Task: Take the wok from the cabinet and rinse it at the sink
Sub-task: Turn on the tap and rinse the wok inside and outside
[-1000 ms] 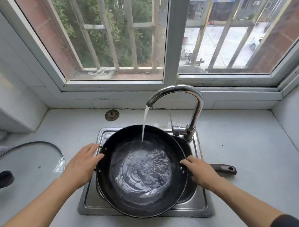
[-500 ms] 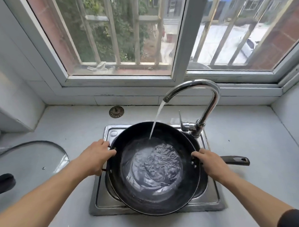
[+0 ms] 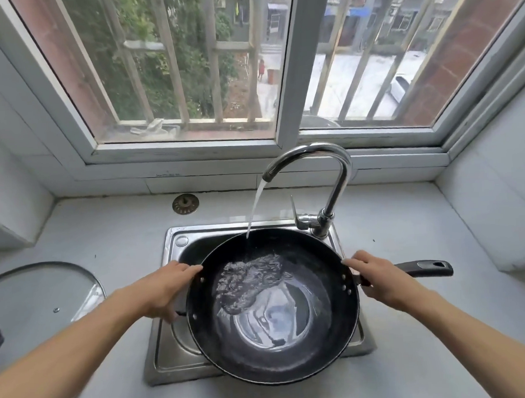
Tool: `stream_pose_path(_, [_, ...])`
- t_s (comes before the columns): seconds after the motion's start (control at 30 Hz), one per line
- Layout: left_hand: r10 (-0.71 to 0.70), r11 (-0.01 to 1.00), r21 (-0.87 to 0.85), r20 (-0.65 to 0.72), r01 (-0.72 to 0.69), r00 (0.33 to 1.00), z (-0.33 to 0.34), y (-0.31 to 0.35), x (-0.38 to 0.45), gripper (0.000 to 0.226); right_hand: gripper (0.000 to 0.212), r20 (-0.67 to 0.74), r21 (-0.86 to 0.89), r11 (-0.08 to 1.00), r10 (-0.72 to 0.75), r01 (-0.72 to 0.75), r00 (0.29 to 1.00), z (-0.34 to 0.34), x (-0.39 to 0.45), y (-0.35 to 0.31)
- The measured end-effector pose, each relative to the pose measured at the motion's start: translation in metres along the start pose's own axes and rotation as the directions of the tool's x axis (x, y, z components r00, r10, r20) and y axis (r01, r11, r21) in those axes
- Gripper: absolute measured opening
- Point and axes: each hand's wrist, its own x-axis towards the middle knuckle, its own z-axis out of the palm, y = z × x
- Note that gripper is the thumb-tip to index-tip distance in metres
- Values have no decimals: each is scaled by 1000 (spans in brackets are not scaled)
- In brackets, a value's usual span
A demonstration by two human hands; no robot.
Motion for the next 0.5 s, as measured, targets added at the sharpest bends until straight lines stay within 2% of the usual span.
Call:
stream_pose_path(0.33, [16,998,-68,-43,-19,999,-6,-2,24,122,65,-79,-50,998,32,-36,996,-35,-8,-1])
stream_pose_path(0.5, [50,998,-42,-66,-53,997,-14,1,39,119,64,-123,-78,996,26,-35,992,-50,-14,-8])
